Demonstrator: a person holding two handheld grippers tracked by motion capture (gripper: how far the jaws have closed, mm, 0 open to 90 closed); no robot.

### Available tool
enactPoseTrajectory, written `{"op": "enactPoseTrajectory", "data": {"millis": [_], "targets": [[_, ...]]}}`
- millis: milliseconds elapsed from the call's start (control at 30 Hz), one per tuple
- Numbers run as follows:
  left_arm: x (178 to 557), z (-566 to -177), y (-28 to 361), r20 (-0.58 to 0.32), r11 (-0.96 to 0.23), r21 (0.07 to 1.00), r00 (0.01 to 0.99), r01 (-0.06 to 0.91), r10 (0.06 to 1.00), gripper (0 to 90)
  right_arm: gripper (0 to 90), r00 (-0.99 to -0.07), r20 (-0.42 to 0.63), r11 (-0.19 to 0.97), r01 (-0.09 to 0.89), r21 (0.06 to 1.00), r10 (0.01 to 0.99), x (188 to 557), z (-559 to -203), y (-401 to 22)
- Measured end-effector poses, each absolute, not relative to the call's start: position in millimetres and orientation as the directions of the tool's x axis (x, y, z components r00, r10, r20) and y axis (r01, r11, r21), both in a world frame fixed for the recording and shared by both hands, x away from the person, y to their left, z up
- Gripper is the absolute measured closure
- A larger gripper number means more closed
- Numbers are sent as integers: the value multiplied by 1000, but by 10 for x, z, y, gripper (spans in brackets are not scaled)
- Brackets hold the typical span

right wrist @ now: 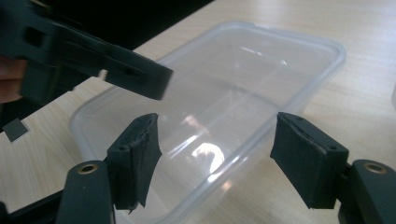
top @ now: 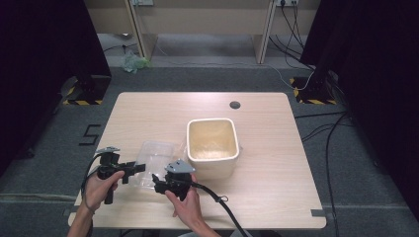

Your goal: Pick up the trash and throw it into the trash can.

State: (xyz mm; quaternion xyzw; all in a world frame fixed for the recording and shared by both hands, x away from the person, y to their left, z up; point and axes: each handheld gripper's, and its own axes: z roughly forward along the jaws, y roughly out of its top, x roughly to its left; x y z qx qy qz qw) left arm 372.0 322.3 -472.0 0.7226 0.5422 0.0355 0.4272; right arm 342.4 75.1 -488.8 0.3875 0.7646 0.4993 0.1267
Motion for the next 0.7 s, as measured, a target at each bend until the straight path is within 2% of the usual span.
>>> {"op": "enactPoseTrajectory", "data": {"millis": [233, 300, 433, 600, 700], "targets": [[3809, -4722, 3252, -406, -37, 660, 398, 750, 823, 446, 309, -628, 300, 136, 549, 824, 718, 3518, -4953, 747], [3833, -4759, 3198, -438, -40, 644, 410, 764, 800, 446, 308, -628, 313, 132, 559, 819, 713, 3538, -4959, 756], [3809, -4736, 3121, -415, -58, 649, 417, 759, 808, 421, 267, -628, 322, 132, 566, 814, 709, 3551, -4974, 781], [3728, -4681, 3169, -429, -24, 678, 422, 735, 799, 497, 298, -646, 277, 144, 521, 841, 711, 3505, -4944, 765], [3648, -4595, 3157, -390, -29, 717, 435, 696, 812, 524, 323, -656, 262, 126, 482, 867, 708, 3451, -4885, 757]]}}
